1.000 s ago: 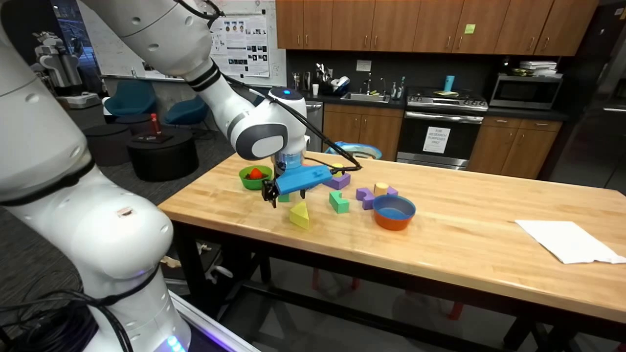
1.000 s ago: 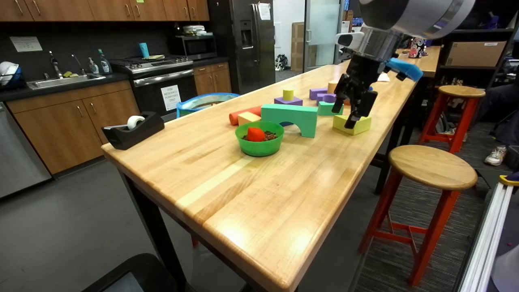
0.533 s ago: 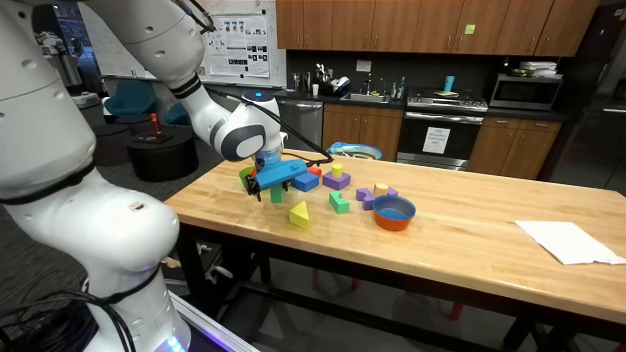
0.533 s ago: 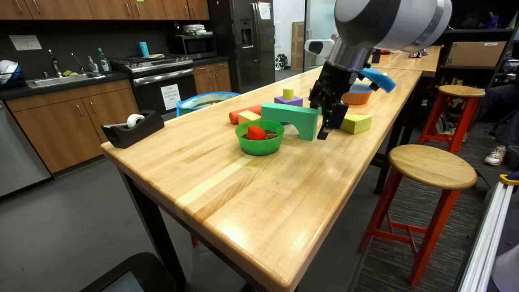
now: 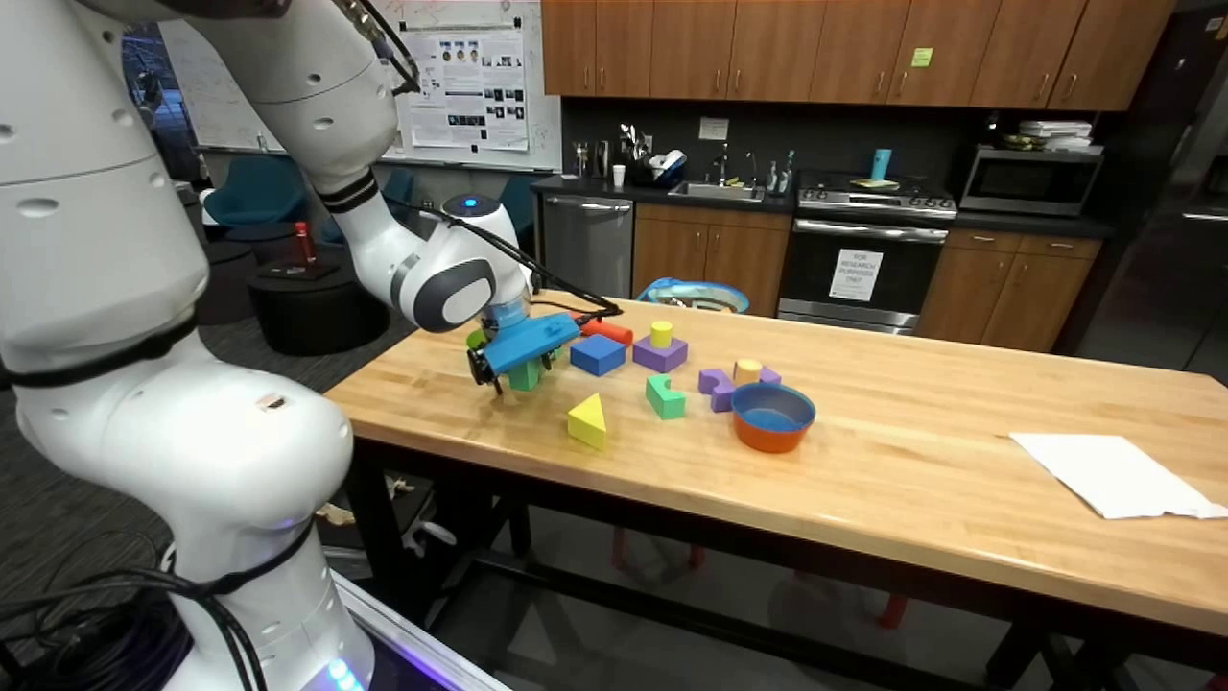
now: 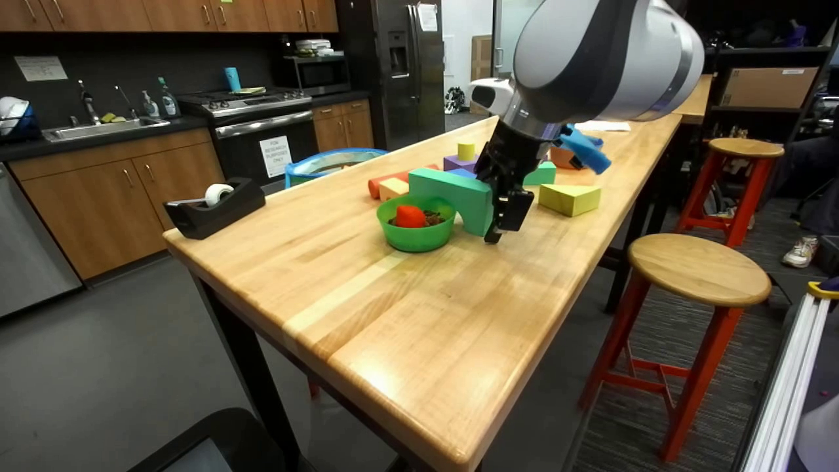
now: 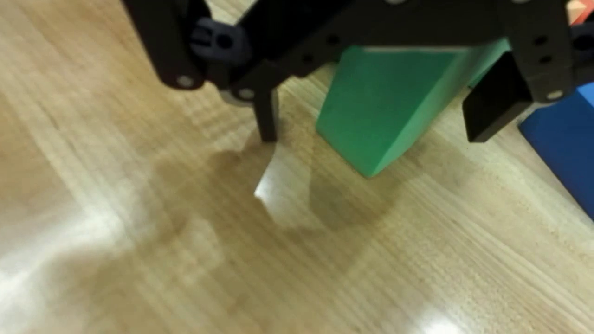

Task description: Put the blue bowl inside the orange one, put the green block on the left on top of the blue block and put the orange bowl inside the other plastic bowls

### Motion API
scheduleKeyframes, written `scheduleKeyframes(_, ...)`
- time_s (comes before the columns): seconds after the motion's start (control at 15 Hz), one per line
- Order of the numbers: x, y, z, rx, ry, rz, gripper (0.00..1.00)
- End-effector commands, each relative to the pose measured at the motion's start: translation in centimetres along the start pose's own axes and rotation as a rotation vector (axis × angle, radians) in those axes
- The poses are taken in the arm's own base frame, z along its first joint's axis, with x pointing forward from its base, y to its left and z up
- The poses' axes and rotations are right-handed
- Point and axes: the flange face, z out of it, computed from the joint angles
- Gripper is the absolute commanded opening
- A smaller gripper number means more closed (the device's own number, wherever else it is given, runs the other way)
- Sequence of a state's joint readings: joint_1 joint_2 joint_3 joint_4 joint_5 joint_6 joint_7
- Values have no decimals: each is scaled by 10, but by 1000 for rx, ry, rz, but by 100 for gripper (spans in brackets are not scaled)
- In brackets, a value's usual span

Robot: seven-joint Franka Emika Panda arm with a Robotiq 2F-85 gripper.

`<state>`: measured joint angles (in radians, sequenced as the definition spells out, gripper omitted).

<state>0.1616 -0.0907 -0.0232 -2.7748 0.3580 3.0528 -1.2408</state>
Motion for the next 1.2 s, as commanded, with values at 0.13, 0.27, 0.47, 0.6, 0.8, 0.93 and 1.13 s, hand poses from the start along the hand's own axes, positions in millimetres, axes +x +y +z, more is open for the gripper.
scheduleKeyframes(0.13, 12, -10, 7, -57, 30, 37, 100)
scheduleKeyframes(0.27, 16, -11, -2, -59, 54, 84, 73)
scheduleKeyframes(0.47, 17, -15, -16, -65, 88, 156, 64)
scheduleKeyframes(0.6, 19, -12, -23, -85, 108, 191, 49)
scheduleKeyframes(0.8, 18, -6, -33, -113, 130, 223, 30)
scheduleKeyframes(0.93, 17, -2, -39, -126, 143, 236, 23)
scheduleKeyframes(1.13, 13, 8, -54, -146, 169, 264, 19)
